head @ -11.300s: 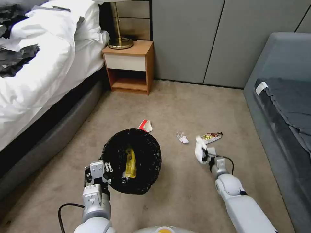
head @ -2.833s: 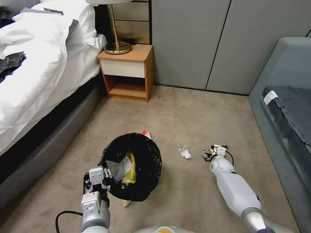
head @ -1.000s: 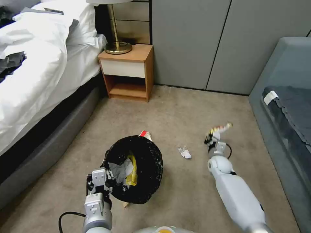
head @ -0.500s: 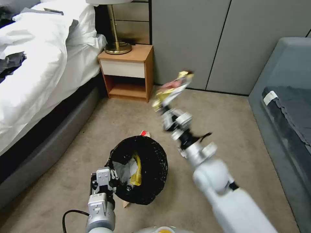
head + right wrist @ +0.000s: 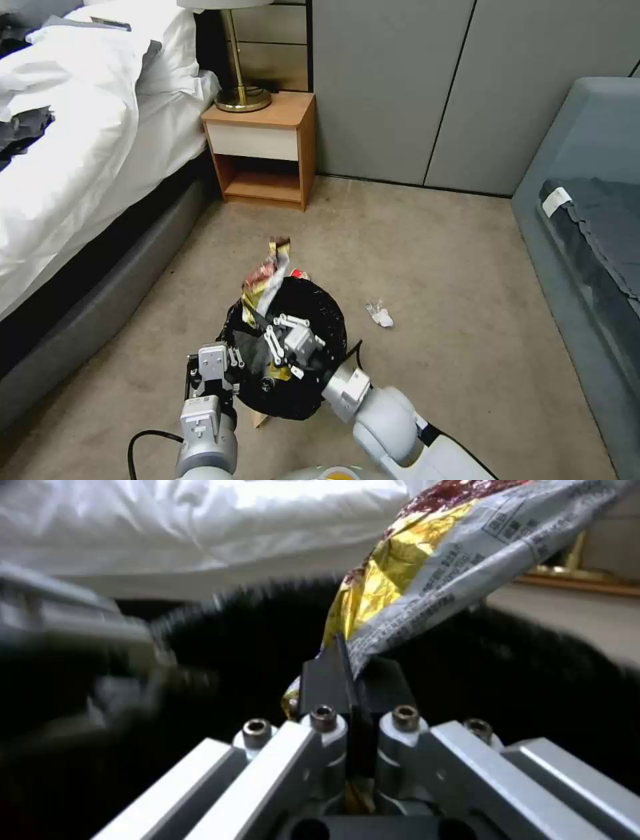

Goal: Pick up the trash bin, then pick up the garbage from the floor and place it into the trash bin.

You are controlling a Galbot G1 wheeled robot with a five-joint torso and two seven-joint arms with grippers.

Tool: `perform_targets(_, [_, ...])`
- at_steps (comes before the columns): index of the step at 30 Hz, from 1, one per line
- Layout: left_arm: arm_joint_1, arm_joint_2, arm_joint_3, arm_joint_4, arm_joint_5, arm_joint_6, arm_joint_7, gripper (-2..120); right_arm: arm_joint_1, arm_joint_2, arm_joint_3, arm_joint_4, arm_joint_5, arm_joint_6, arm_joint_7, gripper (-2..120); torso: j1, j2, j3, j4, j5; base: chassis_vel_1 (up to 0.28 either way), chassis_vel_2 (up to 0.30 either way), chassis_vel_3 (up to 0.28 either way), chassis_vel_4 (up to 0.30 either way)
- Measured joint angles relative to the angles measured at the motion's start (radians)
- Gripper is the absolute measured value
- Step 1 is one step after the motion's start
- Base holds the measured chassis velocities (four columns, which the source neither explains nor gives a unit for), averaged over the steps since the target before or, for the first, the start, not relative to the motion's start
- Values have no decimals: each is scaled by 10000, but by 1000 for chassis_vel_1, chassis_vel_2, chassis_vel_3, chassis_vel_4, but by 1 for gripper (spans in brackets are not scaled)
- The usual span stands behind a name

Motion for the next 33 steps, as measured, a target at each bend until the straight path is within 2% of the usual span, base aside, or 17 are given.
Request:
perform_targets(9, [-173,68,-137,-27,-173,111,-13,3,-536,-434,797,-120,7,245,-127,0,0,0,0,-1,-1,0,0,0,0])
perform_targets(18, [-194,91,-170,-121,-225,134,-23,3,-755,-418,1040,-161,-2,286,-195,0,0,0,0,0,0,0,0,0,0])
perform_targets(21, [-148,90,-163,-174,-222,134,-25,3,-787,-341,1071,-163,-43,286,-206,15,0,0,0,0,-1,0,0,0,0])
perform_targets(23, [-135,86,-163,-177,-217,134,-27,3,-793,-311,1077,-163,-53,285,-206,18,0,0,0,0,0,0,0,0,0])
perform_targets(24, [-120,77,-163,-177,-209,131,-31,3,-812,-289,1093,-158,-73,283,-206,25,0,0,0,0,0,0,0,0,0])
perform_targets(25, [-120,77,-163,-177,-209,131,-31,3,-812,-289,1093,-158,-73,283,-206,25,0,0,0,0,0,0,0,0,0])
perform_targets(28, [-52,23,-85,-212,-132,112,-39,3,-783,-240,1223,-86,-74,276,-164,39,0,0,0,0,-1,0,0,0,0])
perform_targets(30, [-52,7,-78,-212,-116,109,-39,3,-769,-250,1276,-31,-61,267,-164,43,0,0,1,0,-1,0,0,0,0])
perform_targets(33, [-54,-12,-63,-213,-98,101,-41,3,-786,-378,1356,141,-25,224,-206,58,0,0,1,0,-1,0,0,0,0])
